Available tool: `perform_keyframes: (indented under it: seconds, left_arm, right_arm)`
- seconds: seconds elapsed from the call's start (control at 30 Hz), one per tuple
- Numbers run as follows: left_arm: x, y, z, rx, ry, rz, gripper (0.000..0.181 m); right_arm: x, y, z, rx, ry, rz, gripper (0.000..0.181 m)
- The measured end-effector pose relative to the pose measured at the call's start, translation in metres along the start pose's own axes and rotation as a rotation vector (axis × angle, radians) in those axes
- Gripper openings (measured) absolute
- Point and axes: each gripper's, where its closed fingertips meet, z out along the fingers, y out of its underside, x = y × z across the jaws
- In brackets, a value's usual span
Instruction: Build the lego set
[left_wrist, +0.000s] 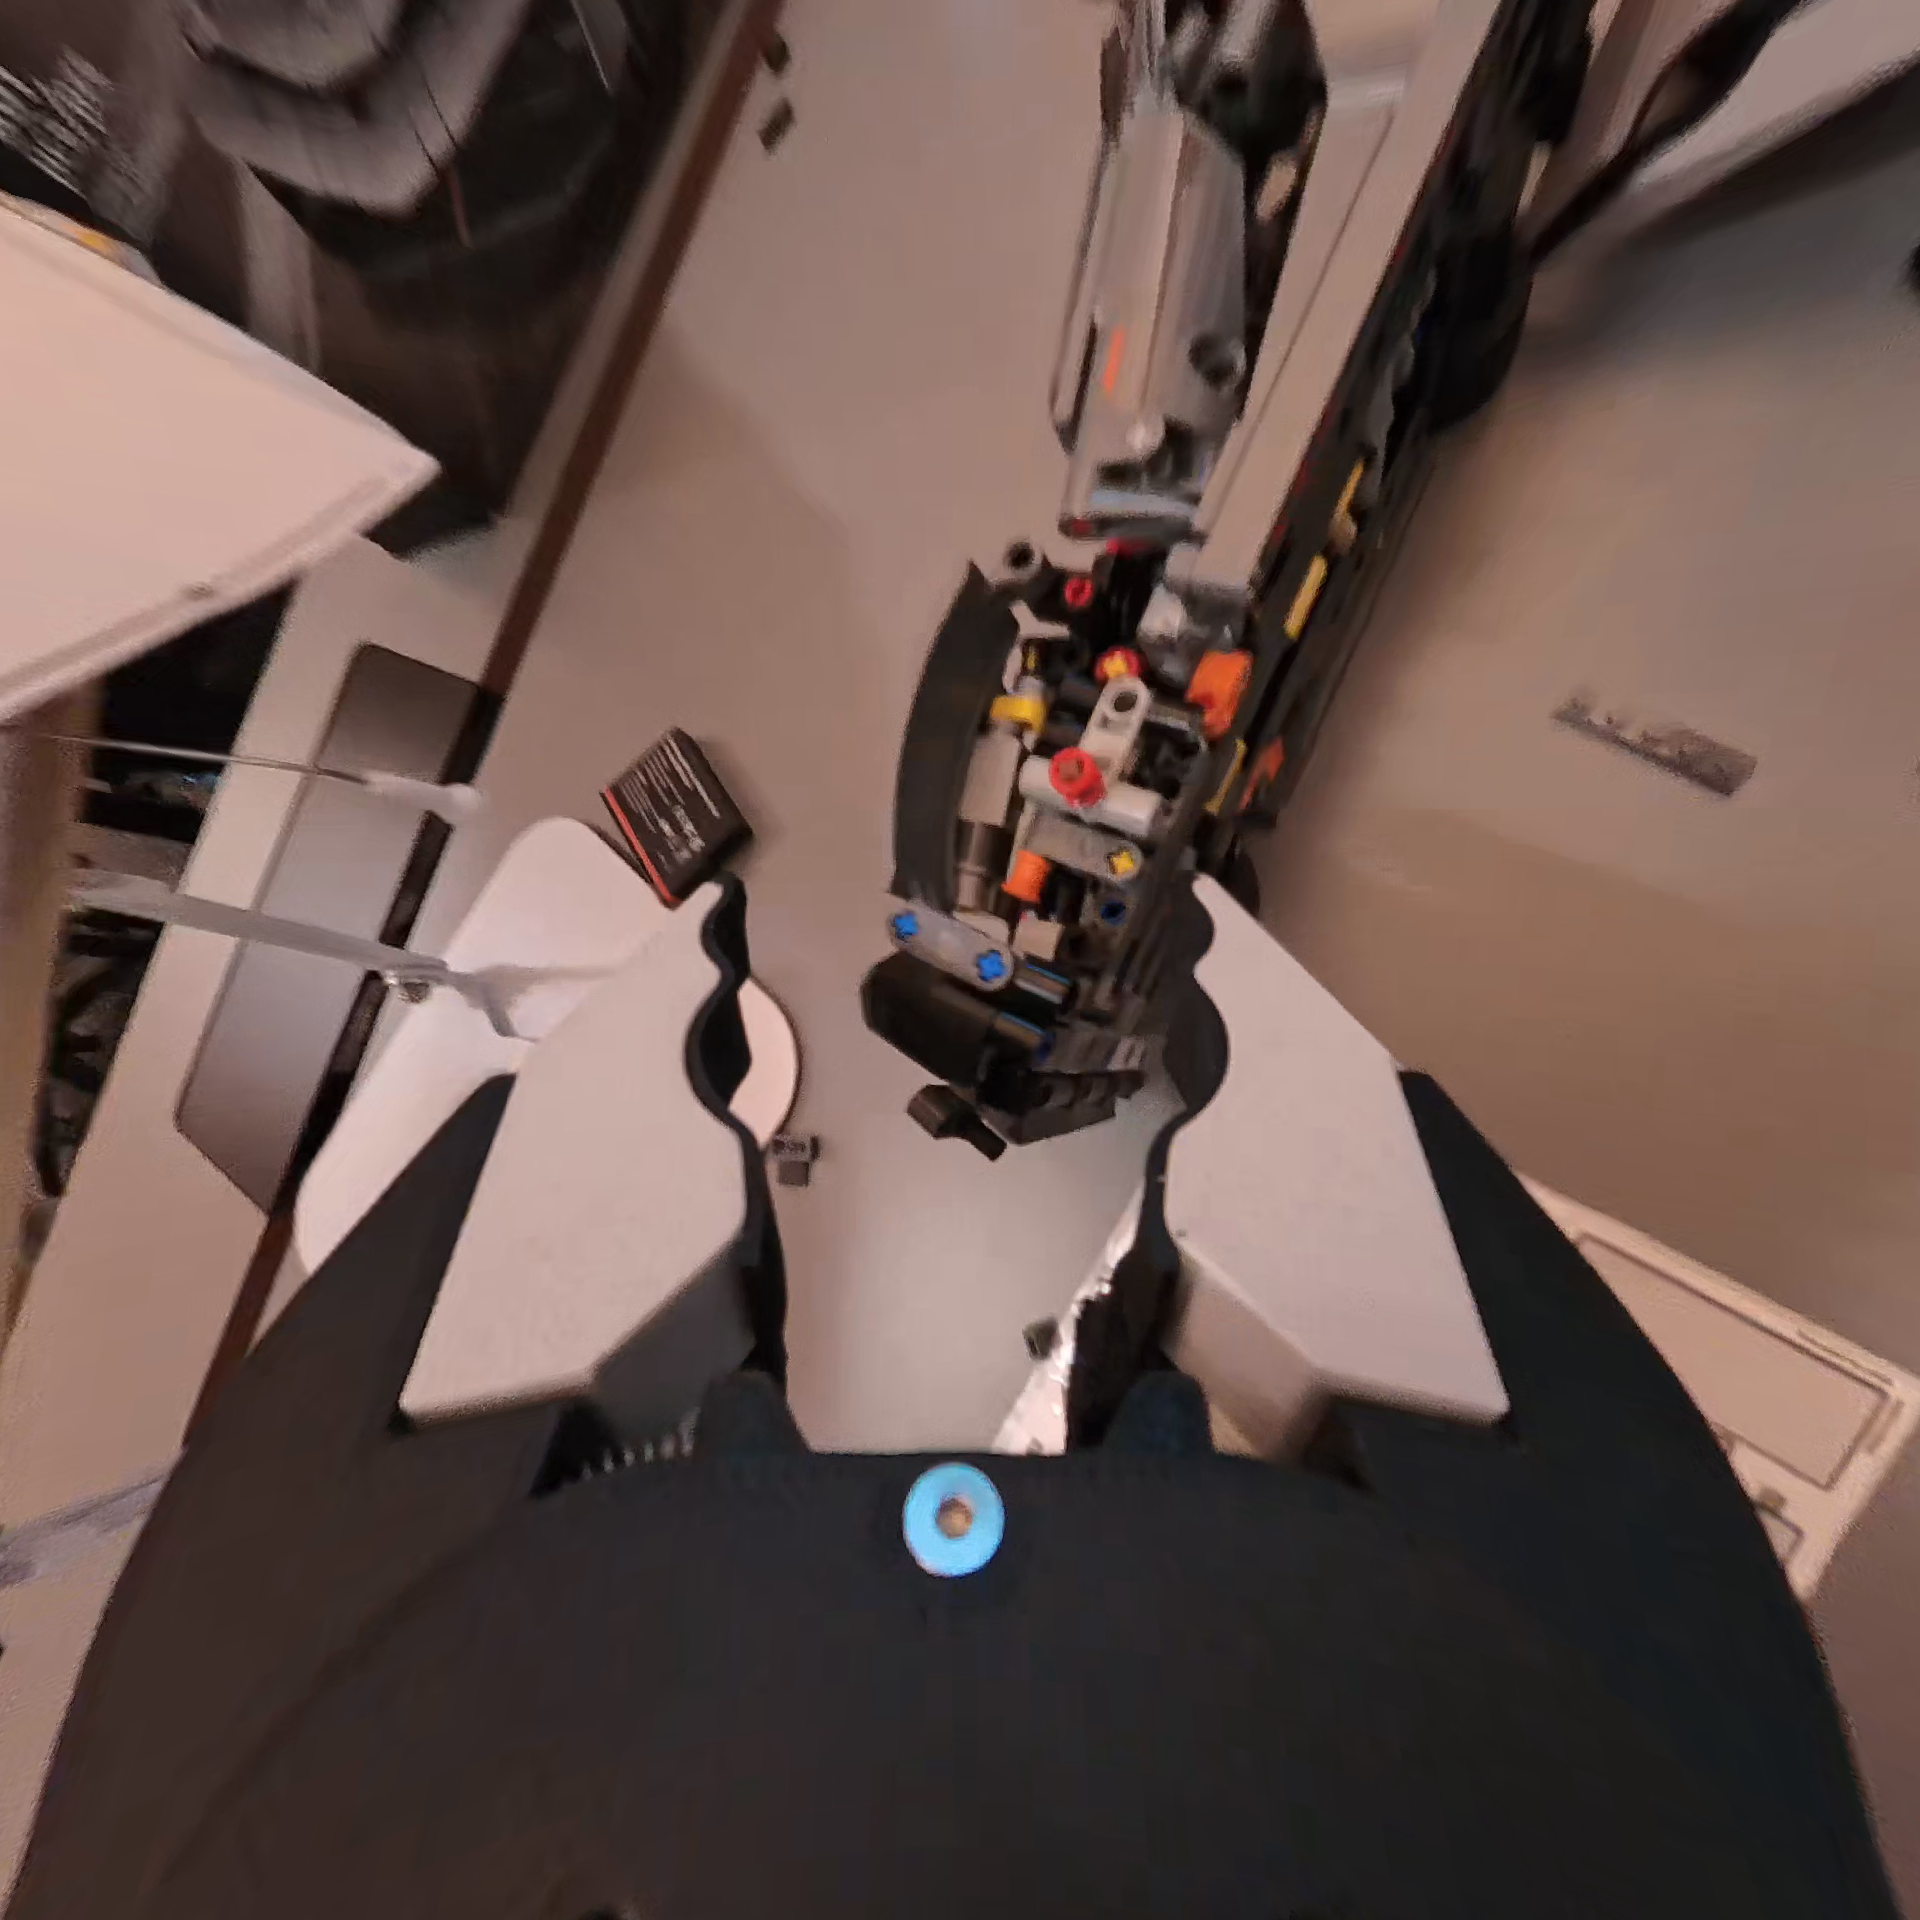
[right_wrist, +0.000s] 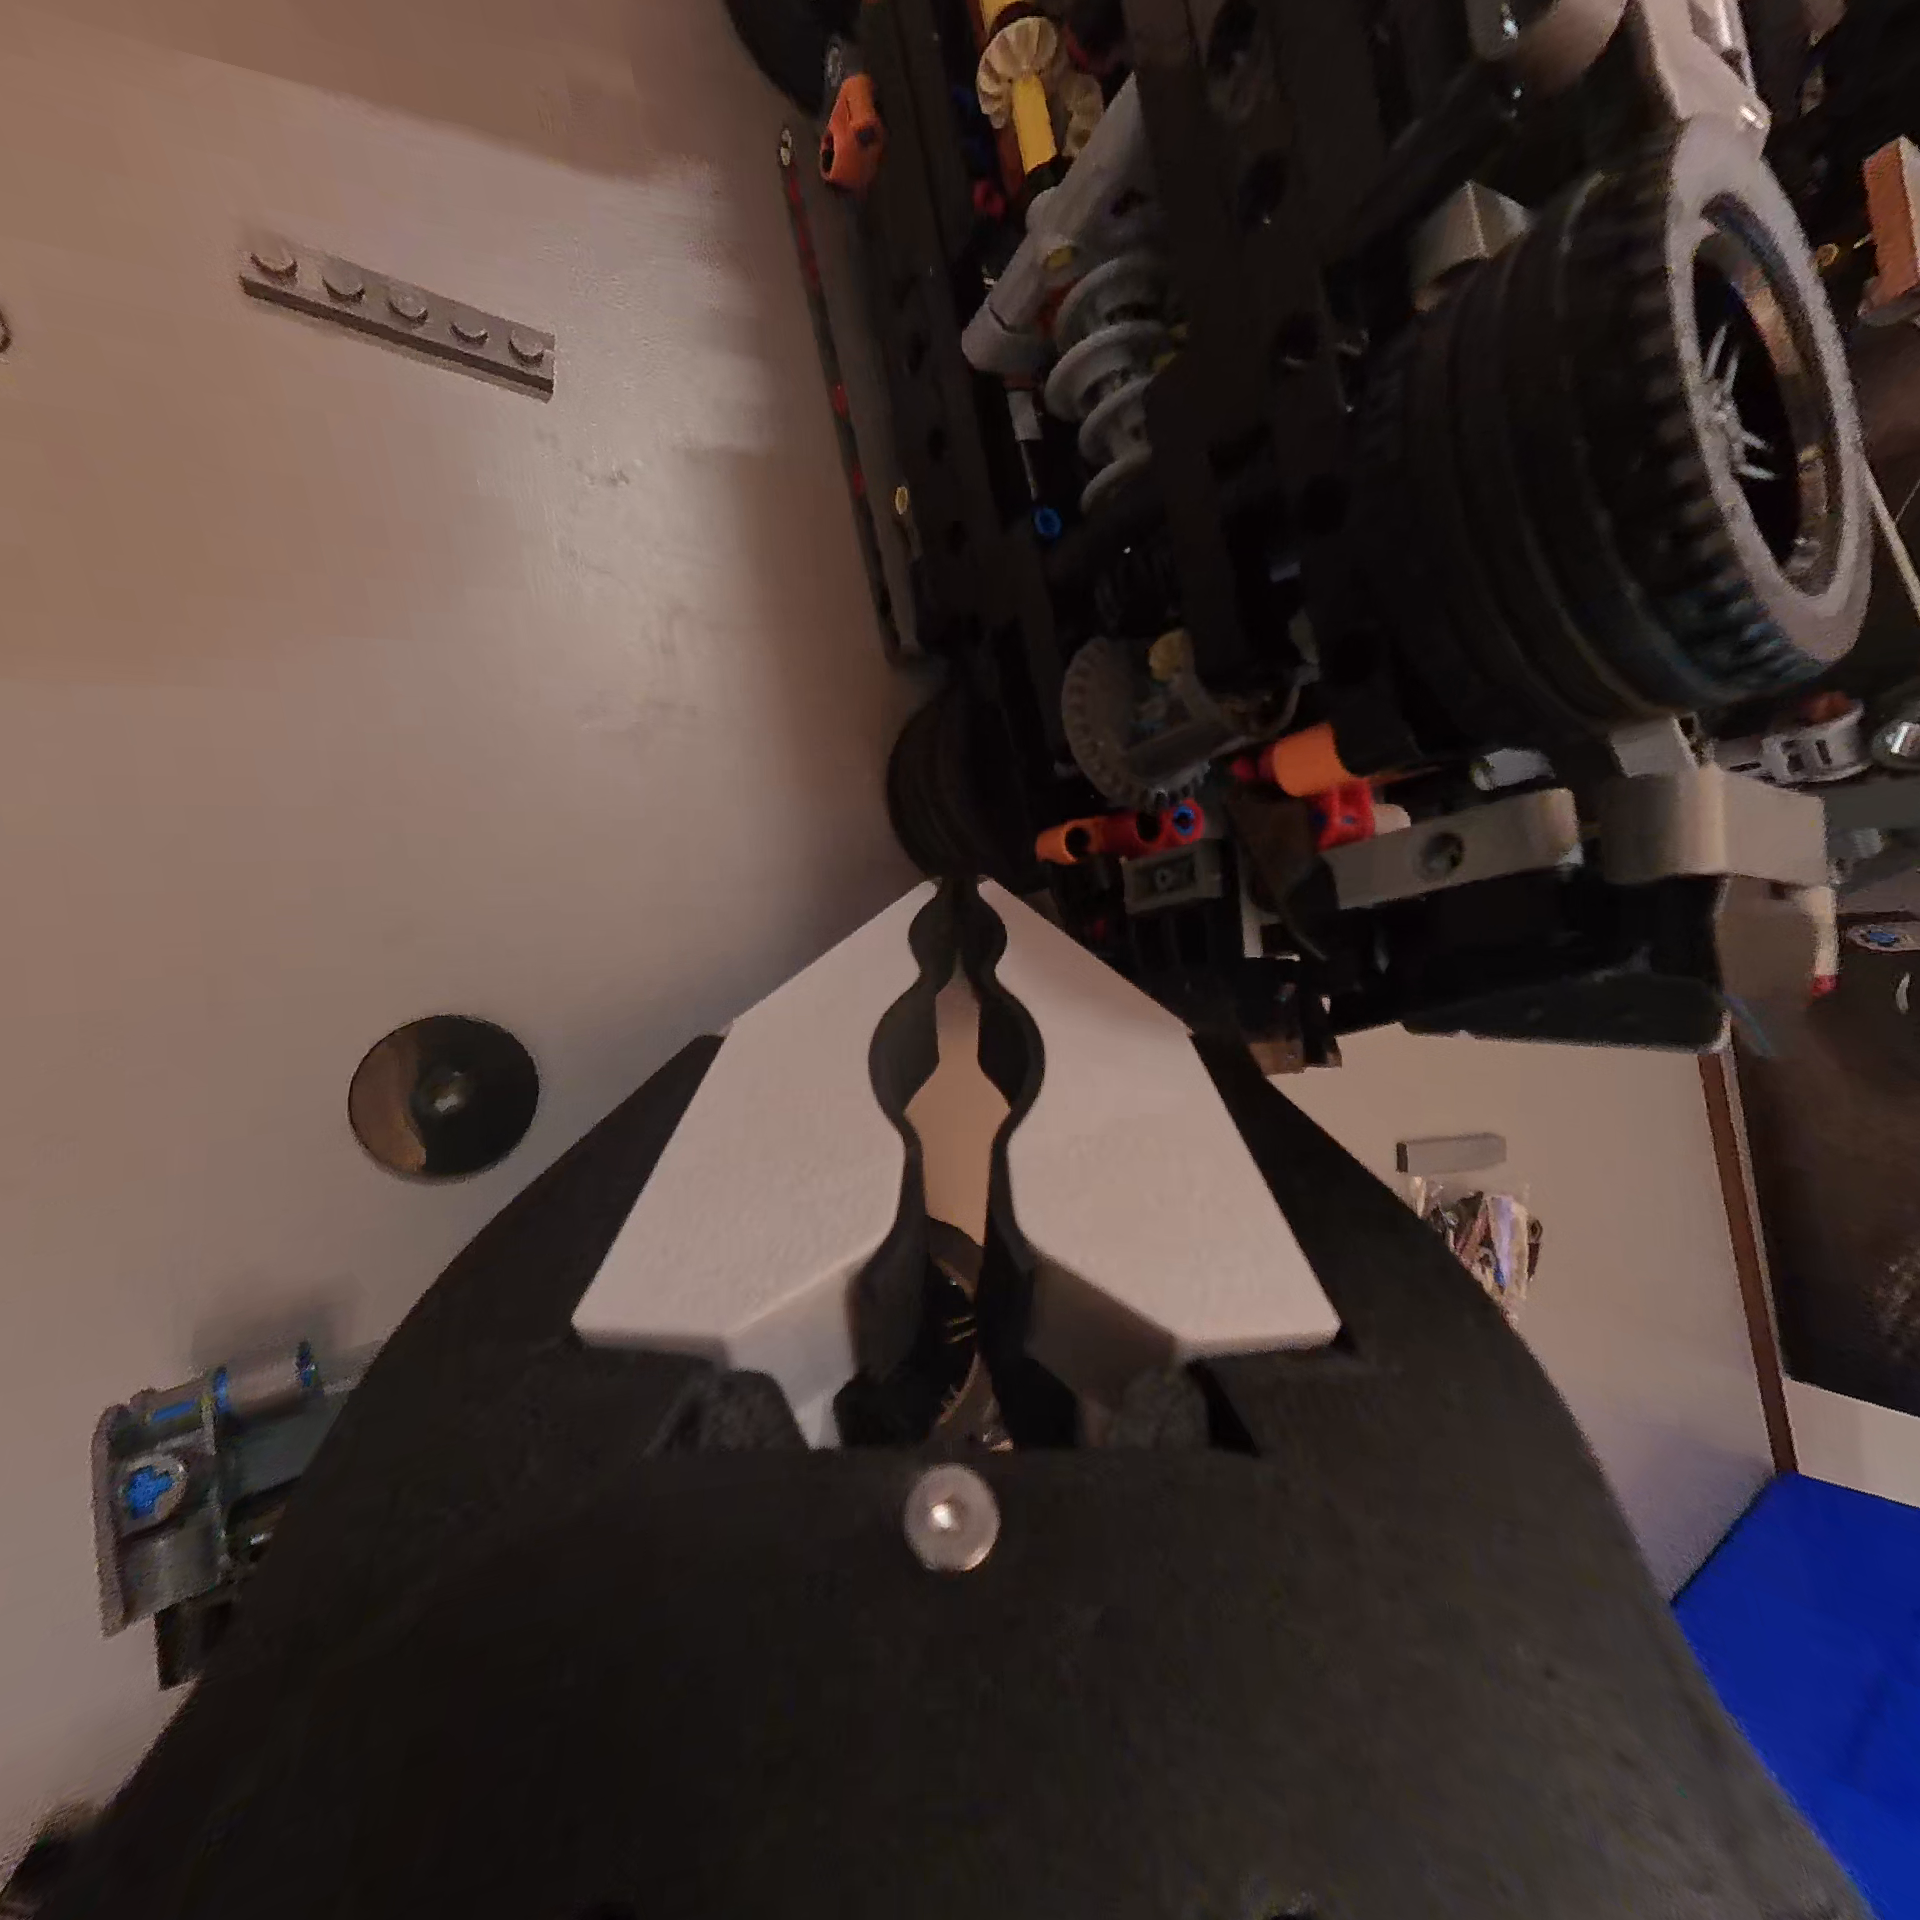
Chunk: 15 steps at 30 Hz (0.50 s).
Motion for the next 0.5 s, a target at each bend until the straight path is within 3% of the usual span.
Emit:
perform_keyframes:
  seconds: [0.13, 0.5]
  left_arm:
    - [0.011, 0.014, 0.015, -0.071, 0.058, 0.011, 0.067]
    - [0.019, 0.015, 0.023, -0.078, 0.097, 0.019, 0.063]
  right_arm:
    - [-0.002, -0.002, 0.000, 0.021, -0.020, 0.019, 0.000]
    - [-0.003, -0.004, 0.002, 0.033, -0.028, 0.032, 0.000]
